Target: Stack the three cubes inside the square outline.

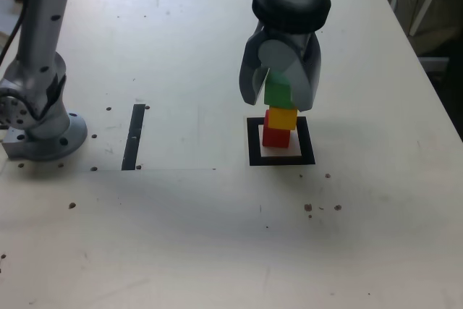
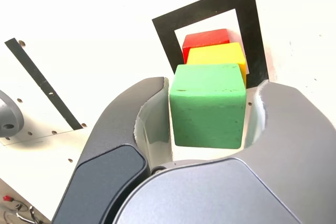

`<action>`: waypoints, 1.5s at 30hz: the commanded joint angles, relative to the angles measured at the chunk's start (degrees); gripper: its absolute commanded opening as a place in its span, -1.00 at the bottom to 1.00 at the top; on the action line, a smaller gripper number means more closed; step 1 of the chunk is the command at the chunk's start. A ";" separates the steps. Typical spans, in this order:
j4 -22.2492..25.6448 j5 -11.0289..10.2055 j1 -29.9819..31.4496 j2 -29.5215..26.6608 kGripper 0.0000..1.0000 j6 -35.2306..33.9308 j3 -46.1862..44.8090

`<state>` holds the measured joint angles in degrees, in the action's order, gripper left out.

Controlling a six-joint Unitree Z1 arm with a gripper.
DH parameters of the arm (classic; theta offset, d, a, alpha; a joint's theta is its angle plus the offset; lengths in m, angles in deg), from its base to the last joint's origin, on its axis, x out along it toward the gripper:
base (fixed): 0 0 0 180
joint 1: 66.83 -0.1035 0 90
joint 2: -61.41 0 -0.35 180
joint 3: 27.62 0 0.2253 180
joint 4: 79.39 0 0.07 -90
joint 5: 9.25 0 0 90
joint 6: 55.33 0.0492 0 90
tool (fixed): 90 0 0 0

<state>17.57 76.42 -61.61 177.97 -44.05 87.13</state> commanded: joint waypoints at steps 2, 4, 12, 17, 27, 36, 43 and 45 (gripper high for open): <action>-0.12 -0.09 -0.10 -0.12 0.99 0.06 -0.09; -0.09 -0.21 -0.11 -0.57 0.99 0.06 -0.20; 0.73 -3.44 -0.08 -7.30 0.99 -0.42 -1.92; 1.08 -5.07 -0.07 -13.08 0.99 -1.38 -6.95; -0.72 -6.63 1.12 -22.63 0.99 -6.17 -22.99; -8.42 -4.31 1.64 -26.62 0.99 -9.25 -37.47; -12.64 -0.64 1.64 -26.62 0.99 -11.29 -43.40; -13.79 0.34 1.64 -26.66 0.99 -11.79 -45.01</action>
<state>4.06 76.55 -60.01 151.62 -55.64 42.48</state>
